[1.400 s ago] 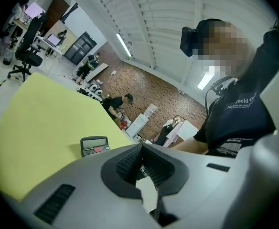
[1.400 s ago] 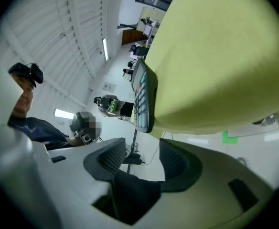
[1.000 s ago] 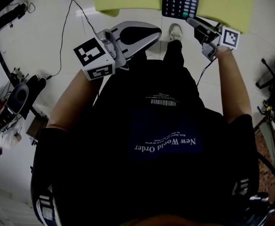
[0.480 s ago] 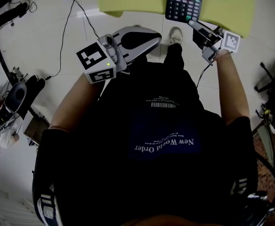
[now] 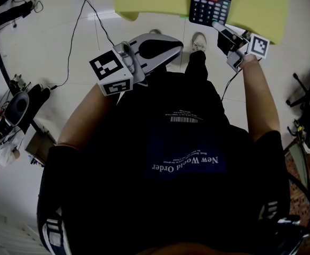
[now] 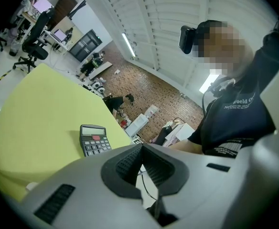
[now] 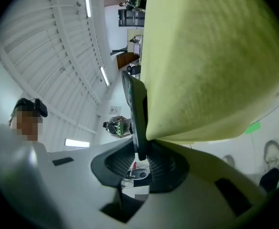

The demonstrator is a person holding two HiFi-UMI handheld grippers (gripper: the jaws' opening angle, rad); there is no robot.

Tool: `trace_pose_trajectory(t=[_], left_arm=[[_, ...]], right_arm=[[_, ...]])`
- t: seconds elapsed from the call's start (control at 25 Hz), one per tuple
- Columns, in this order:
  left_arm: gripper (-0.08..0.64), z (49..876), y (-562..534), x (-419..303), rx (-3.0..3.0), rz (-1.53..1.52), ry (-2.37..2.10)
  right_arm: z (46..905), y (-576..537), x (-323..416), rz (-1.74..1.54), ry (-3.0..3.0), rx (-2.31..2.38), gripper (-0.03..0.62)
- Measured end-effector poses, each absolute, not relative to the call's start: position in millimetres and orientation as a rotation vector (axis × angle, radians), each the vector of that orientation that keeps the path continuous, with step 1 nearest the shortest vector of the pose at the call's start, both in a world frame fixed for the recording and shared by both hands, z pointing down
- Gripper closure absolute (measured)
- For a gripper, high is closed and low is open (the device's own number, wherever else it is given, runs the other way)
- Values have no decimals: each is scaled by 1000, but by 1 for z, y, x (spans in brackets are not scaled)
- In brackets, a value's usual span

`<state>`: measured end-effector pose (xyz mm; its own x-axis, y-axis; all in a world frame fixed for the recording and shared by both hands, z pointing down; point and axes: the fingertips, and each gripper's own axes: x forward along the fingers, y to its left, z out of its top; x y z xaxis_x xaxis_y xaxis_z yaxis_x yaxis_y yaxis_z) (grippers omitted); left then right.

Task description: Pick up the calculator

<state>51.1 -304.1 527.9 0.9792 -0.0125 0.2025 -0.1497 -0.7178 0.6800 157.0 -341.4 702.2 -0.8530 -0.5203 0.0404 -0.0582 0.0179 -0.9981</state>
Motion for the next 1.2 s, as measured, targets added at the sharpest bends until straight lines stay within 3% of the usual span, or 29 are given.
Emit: trace_pose_trajectory(t=[1.2], left_arm=[[554,525,-299,36,2363,207,-138]], right_arm=[[677,-340,152,-2006,1926,-784,545]])
